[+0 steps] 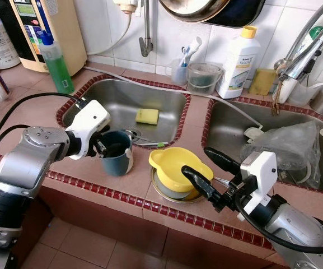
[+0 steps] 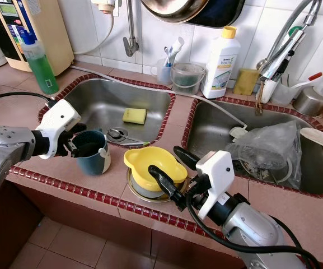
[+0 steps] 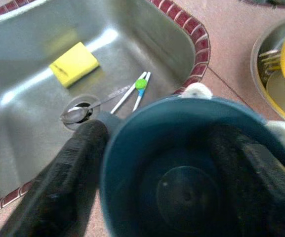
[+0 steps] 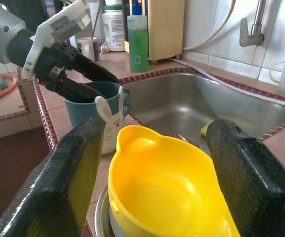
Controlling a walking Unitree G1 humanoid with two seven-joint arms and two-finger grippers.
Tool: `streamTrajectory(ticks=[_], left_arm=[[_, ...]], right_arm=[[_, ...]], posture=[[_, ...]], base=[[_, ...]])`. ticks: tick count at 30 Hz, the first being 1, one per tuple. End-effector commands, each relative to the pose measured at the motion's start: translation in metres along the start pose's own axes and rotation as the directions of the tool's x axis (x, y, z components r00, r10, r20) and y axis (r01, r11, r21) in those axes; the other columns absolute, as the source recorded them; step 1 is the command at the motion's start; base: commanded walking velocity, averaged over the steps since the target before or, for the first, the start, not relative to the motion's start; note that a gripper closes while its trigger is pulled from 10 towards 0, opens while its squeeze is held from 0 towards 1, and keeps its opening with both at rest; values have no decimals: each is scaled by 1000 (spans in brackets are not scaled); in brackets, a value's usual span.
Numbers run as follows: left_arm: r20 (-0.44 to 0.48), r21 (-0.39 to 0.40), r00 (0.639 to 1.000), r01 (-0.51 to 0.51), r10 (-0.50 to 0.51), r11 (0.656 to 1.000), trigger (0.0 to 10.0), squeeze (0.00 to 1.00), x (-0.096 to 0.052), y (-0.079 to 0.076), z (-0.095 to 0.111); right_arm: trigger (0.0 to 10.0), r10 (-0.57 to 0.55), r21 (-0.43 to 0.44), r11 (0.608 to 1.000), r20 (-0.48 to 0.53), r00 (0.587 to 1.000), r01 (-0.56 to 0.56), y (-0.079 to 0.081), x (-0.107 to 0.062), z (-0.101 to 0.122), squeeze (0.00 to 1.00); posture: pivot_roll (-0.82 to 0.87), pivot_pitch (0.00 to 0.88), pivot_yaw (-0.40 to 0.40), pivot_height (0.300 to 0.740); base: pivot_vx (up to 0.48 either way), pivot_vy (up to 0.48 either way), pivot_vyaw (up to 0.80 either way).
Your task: Kitchen organization
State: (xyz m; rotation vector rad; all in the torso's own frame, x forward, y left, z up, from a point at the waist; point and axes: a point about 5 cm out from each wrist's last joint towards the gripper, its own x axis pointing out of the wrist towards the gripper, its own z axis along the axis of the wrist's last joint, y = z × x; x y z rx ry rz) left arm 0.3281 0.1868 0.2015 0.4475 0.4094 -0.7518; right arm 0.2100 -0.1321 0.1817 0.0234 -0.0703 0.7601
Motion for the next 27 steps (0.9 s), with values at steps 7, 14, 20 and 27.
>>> streamTrajectory(ticks=[7,14,20,27], left_arm=[[-18,39,999,36,-35,999,0,0,0,2,3],[-16,41,999,38,-38,998,0,0,-2,3,3],[-15,41,999,46,-45,998,0,0,-3,2,2],[-17,41,999,47,-46,998,0,0,-5,1,1]], right_arm=[[10000,-18,-15,1000,19,1000,18,3,0,4,0],[10000,-20,-14,1000,23,1000,20,3,1,4,0],[10000,-2,-4,1000,23,1000,2,5,2,3,0],[10000,10,-2,1000,15,1000,-10,6,2,2,0]], posture=[[-66,62,45,740],[-59,66,42,740],[-52,67,36,740],[-50,72,33,740]], base=[[0,0,0],[0,0,0],[0,0,0],[0,0,0]])
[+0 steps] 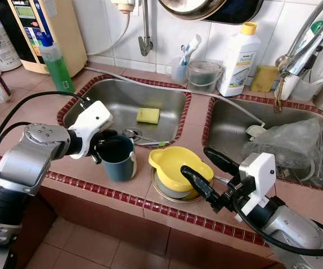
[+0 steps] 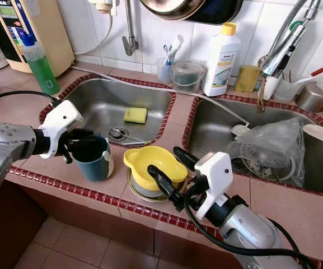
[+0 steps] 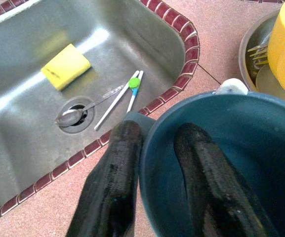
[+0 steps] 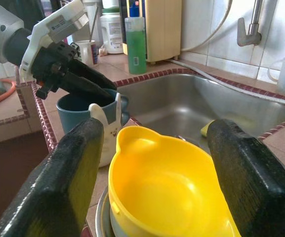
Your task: Kitchen organization
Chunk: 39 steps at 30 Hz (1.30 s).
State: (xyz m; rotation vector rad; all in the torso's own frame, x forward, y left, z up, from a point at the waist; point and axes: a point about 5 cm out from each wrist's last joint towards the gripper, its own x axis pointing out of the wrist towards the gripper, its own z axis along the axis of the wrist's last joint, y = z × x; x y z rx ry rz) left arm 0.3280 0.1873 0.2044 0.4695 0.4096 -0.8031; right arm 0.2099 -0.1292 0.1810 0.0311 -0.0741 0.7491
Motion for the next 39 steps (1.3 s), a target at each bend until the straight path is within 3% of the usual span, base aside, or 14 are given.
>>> streamTrajectory(ticks=[1,17,29,35,37,38,39], left_arm=[[-16,9,1000,1,-1,1000,0,0,-3,0,-1],[-8,13,1000,8,-8,1000,0,0,-1,-2,0],[24,6,999,-39,39,999,0,0,-3,6,4],[97,-54,980,-167,172,984,0,0,-12,26,15],[160,-75,955,-239,248,968,0,0,-18,37,23],[176,-101,943,-267,282,958,2235,0,-21,41,25],[208,-133,921,-306,328,943,2353,0,-25,47,29]], right_arm=[[10000,22,-7,1000,7,1000,-22,4,0,3,0],[10000,16,-12,1000,6,1000,-16,3,-1,3,0],[10000,24,-18,1000,11,1000,-23,1,1,4,0],[10000,15,-20,1000,33,999,-14,-3,4,7,0],[10000,-12,-19,1000,54,998,13,-8,5,10,0],[10000,-22,-16,1000,61,998,23,-9,5,11,0],[10000,-32,-16,999,69,997,33,-11,6,13,0]], posture=[[-50,71,32,740],[-57,60,34,740],[-59,33,21,740],[-56,21,10,740],[-54,16,7,740],[-54,15,6,740],[-52,13,4,740]], base=[[0,0,0],[0,0,0],[0,0,0],[0,0,0],[0,0,0],[0,0,0],[0,0,0]])
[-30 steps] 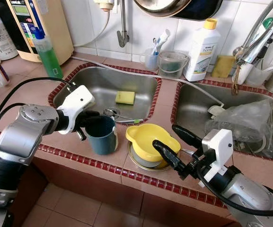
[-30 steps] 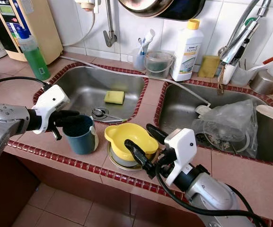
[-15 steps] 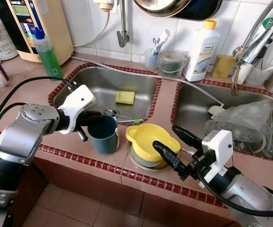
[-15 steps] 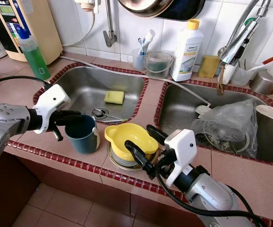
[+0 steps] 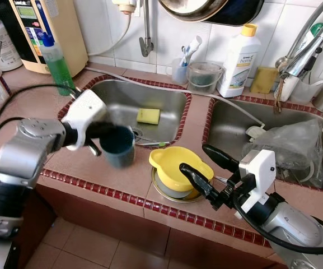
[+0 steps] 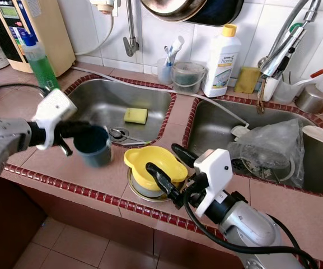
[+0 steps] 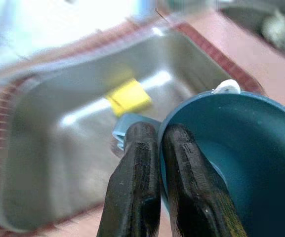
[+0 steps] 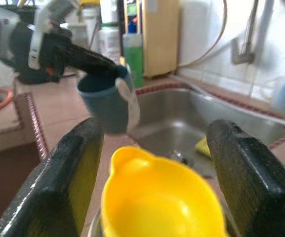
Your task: Kitchen organization
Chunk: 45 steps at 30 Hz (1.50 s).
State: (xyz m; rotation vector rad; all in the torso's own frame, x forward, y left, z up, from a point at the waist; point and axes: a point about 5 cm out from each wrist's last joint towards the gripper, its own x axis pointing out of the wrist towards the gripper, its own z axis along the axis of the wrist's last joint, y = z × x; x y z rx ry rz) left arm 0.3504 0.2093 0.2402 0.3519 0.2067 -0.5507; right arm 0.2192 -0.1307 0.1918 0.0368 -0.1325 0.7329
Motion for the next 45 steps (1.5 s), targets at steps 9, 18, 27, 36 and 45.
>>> streamTrajectory(ticks=[9,18,27,36,45], left_arm=[[291,-99,945,-125,149,987,10000,0,-10,5,30],[414,-200,879,-164,235,966,10000,0,-6,-22,27],[419,-355,841,-197,343,914,10000,0,6,-58,0],[443,-433,795,-215,415,875,10000,0,8,-75,-10],[436,-387,805,-236,402,891,10000,0,18,-79,-17]], right_arm=[[10000,-115,-24,993,70,991,117,-22,5,11,0],[10000,-299,-15,951,206,932,308,-48,14,27,0],[10000,-387,-33,914,238,891,405,-55,19,22,0],[10000,-413,1,905,235,880,425,-49,26,10,0],[10000,-413,3,905,244,878,425,-49,32,7,0]], posture=[[-43,6,-11,740],[-27,6,-20,740],[-21,10,-22,740],[-17,16,-25,740],[-18,20,-22,740]], base=[[0,0,0],[0,0,0],[0,0,0],[0,0,0],[0,0,0]])
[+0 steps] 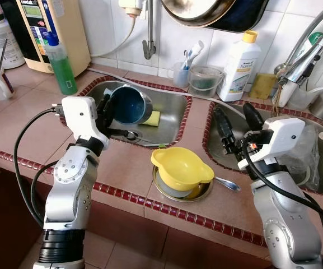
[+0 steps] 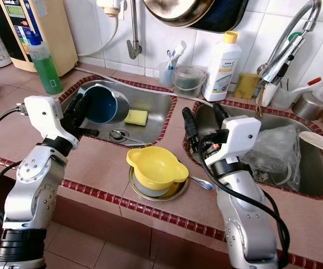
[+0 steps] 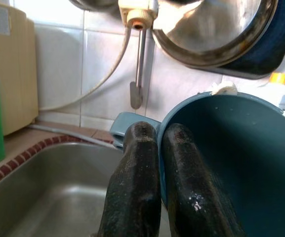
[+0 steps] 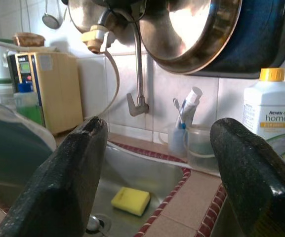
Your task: Kitchen organization
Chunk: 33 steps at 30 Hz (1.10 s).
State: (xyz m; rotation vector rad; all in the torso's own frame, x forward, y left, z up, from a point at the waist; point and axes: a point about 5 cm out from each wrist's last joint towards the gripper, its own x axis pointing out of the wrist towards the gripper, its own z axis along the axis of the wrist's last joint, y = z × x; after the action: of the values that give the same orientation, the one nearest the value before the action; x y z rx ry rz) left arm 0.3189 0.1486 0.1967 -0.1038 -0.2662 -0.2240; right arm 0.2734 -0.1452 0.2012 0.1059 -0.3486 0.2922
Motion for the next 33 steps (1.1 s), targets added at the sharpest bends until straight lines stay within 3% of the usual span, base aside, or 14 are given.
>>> streamTrajectory(ticks=[1,12,21,33], left_arm=[[6,18,1000,26,-26,1000,10000,0,4,-4,1],[-28,0,1000,-9,9,1000,10000,0,9,1,-15],[-42,47,999,8,-6,999,10000,0,34,11,-16],[-62,97,997,62,-56,993,10000,0,48,18,-15]], right_arm=[[10000,-2,-7,1000,14,1000,2,-1,2,2,0],[10000,13,-13,1000,-9,1000,-13,0,-2,-3,0],[10000,81,8,997,-59,995,-80,8,-11,-2,0],[10000,143,45,989,-112,983,-139,17,-28,13,0]], posture=[[-18,25,-23,740],[-32,38,-18,740],[-52,88,-36,740],[-95,176,-28,740]], base=[[0,0,0],[0,0,0],[0,0,0],[0,0,0]])
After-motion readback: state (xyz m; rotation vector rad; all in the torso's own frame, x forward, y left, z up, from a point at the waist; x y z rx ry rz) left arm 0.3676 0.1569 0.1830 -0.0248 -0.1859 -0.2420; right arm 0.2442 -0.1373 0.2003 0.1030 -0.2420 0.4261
